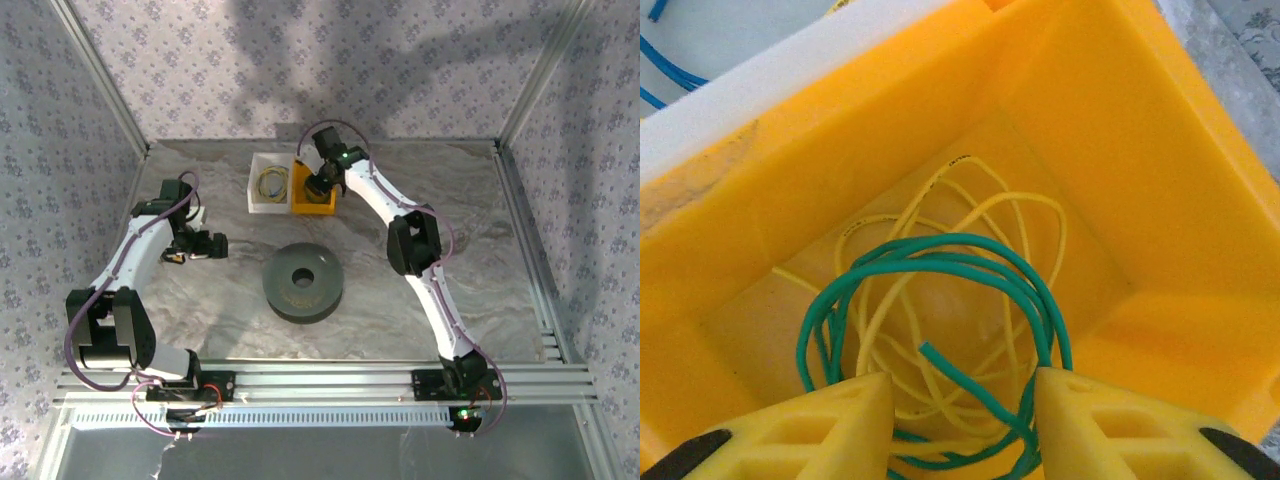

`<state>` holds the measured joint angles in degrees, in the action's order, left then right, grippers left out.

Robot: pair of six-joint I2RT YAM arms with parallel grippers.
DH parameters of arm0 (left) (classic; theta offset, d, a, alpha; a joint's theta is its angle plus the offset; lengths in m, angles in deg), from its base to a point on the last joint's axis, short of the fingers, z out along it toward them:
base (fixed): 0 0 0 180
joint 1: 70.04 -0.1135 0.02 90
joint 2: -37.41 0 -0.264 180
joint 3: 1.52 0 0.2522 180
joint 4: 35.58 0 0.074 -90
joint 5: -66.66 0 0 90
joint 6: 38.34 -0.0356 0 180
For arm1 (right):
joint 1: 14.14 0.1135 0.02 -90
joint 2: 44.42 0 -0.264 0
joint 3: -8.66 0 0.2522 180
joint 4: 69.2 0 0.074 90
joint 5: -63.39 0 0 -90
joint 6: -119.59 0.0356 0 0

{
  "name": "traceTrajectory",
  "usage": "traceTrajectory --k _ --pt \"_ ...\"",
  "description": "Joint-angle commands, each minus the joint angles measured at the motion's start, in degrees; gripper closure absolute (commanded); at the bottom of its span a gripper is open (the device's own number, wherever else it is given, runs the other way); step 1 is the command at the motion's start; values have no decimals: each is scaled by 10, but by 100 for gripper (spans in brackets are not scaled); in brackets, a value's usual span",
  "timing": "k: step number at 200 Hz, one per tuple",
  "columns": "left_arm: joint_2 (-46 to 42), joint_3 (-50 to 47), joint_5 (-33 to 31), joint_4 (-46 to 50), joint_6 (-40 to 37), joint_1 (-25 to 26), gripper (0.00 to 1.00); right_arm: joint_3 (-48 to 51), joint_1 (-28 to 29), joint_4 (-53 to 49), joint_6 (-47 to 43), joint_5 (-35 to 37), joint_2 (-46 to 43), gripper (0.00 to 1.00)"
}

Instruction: Wrap the cables

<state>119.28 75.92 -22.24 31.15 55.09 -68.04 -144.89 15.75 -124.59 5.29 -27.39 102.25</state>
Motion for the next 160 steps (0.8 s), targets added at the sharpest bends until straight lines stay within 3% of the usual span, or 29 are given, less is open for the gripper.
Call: traceTrajectory --k 1,20,75,122,160 --pt "6 0 12 16 -11 3 0 -29 6 5 -6 18 21 61" --pt "6 1 13 17 -12 3 0 -29 8 11 -3 21 22 74" --pt "4 0 13 19 -13 3 0 -34 12 1 -2 15 -10 100" --pt "4 0 13 19 -15 3 0 -30 10 -19 2 -24 -57 100" --pt "-1 0 13 21 -16 3 0 -28 -3 -42 23 -97 -83 100"
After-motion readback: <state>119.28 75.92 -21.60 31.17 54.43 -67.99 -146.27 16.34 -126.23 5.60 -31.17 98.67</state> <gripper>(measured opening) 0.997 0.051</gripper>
